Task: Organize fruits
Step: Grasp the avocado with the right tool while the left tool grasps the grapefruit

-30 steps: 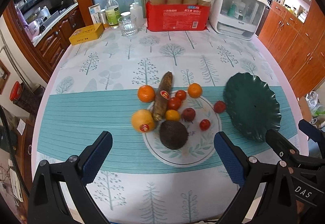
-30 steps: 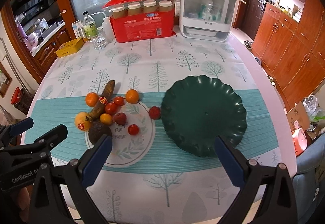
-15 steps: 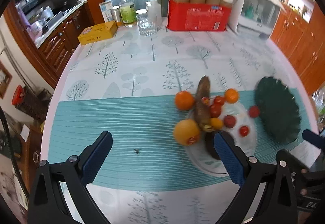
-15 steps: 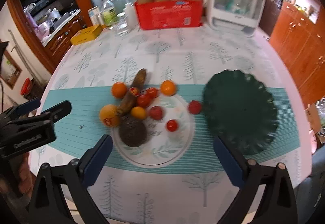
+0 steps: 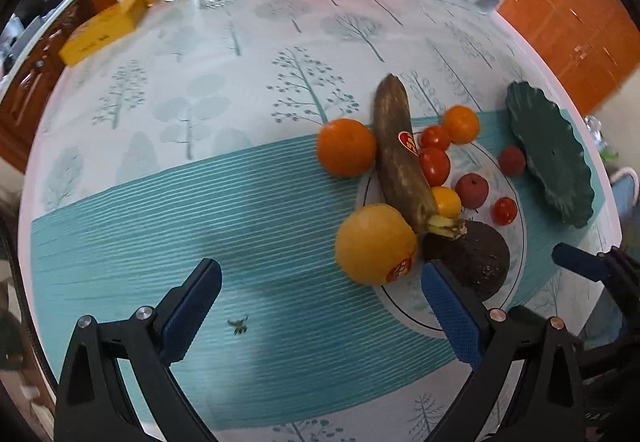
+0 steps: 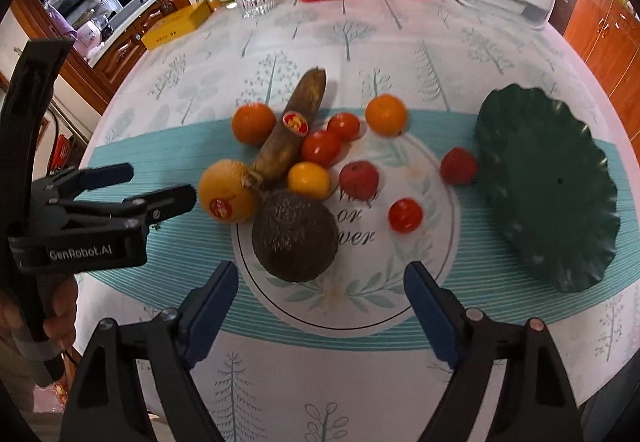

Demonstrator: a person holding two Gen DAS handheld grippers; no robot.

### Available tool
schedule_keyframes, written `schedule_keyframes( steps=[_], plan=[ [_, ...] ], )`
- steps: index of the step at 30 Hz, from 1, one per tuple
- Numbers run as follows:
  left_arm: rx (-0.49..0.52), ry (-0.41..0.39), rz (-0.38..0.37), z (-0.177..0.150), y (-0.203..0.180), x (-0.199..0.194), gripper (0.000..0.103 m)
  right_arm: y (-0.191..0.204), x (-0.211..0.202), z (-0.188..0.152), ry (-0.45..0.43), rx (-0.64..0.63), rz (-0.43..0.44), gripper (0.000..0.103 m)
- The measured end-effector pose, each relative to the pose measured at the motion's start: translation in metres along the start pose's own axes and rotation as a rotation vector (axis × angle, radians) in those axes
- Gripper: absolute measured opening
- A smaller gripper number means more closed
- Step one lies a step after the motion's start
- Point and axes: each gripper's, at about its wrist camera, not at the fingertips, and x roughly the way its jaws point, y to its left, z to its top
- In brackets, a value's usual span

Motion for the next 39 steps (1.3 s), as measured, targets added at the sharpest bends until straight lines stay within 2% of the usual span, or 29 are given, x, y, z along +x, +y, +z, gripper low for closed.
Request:
schedule_keyframes(
  steps=[11, 21, 25, 34, 37, 39],
  plan=[
    [0.107, 0.070, -0.083, 0.012, -0.013, 0.038, 0.097, 0.006, 0.021, 0.011, -0.017, -0.014, 0.009, 0.077],
    [0.086, 0.121, -0.148, 0.019, -0.009, 0.057, 0.089, 0.010, 0.032, 0.016, -0.030, -0.057, 0.009, 0.073],
    [0.092, 0.137, -0.191, 0.018, -0.009, 0.061, 0.079, 0.011, 0.036, 0.019, -0.023, -0.075, 0.027, 0.071],
    [0.151, 0.102, -0.201, 0.019, -0.018, 0.062, 0.065, 0.015, 0.046, 0.017, -0.021, -0.111, 0.056, 0.063],
    [0.181, 0.100, -0.208, 0.018, -0.024, 0.062, 0.055, 0.019, 0.048, 0.014, -0.029, -0.134, 0.039, 0.063],
    [0.199, 0.093, -0.189, 0.016, -0.028, 0.061, 0.055, 0.022, 0.047, 0.012, -0.035, -0.149, 0.026, 0.063]
  ],
)
